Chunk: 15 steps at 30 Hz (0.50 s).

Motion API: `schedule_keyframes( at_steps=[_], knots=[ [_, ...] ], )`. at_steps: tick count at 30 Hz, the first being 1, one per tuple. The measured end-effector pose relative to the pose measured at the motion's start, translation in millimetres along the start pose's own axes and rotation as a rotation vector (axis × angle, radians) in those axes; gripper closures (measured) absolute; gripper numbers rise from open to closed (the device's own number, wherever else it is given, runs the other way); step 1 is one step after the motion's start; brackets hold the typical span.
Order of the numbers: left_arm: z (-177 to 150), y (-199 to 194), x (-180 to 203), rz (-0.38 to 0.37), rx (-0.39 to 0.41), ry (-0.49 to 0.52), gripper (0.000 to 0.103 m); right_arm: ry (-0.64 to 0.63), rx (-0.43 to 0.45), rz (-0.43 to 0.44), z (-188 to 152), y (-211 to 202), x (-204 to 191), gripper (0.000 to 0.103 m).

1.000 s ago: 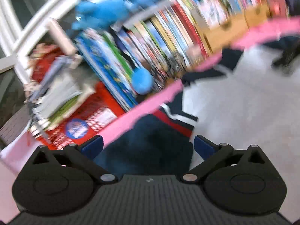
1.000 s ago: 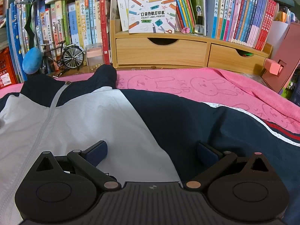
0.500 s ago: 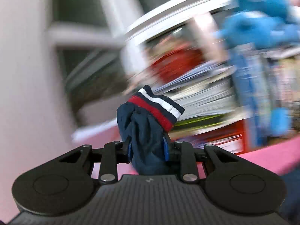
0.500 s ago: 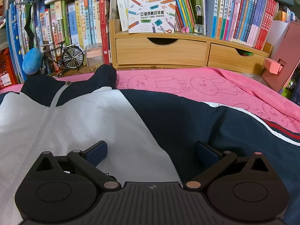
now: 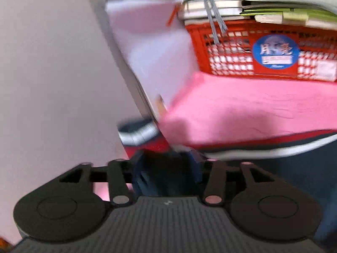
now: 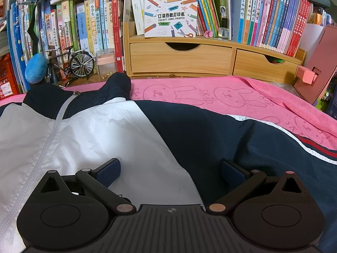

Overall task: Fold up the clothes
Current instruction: 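Pull the striped sleeve cuff outward with the left gripper and release it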

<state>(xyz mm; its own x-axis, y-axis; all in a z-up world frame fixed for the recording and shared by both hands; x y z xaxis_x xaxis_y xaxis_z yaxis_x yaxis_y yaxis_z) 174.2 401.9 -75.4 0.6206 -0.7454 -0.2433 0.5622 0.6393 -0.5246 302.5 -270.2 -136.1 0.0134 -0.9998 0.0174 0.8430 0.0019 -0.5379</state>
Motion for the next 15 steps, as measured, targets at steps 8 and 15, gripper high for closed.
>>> schedule_keyframes(
  at_steps=[8,15],
  knots=[
    [-22,-24,-14,0.057,0.015,0.052,0.004,0.0,-0.001,0.001,0,0,0,0.0],
    [-10,11,-23,0.051,0.032,-0.049,0.065,0.001,-0.002,0.0,0,-1,0,0.0]
  ],
)
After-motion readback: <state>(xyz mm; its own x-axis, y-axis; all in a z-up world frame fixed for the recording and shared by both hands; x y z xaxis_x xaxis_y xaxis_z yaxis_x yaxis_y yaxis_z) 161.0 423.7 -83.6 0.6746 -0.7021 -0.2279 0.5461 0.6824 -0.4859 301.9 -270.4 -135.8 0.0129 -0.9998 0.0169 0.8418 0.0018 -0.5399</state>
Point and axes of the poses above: each gripper's, at about its wrist camera, not at the fingertips, and y roughly the way its jaws point, x to its right, z to its top, the point moved 8 cm from there along y, roughly the way its jaws point, and after that the axes turned 8 degrees about x, right-handed, at the moved point
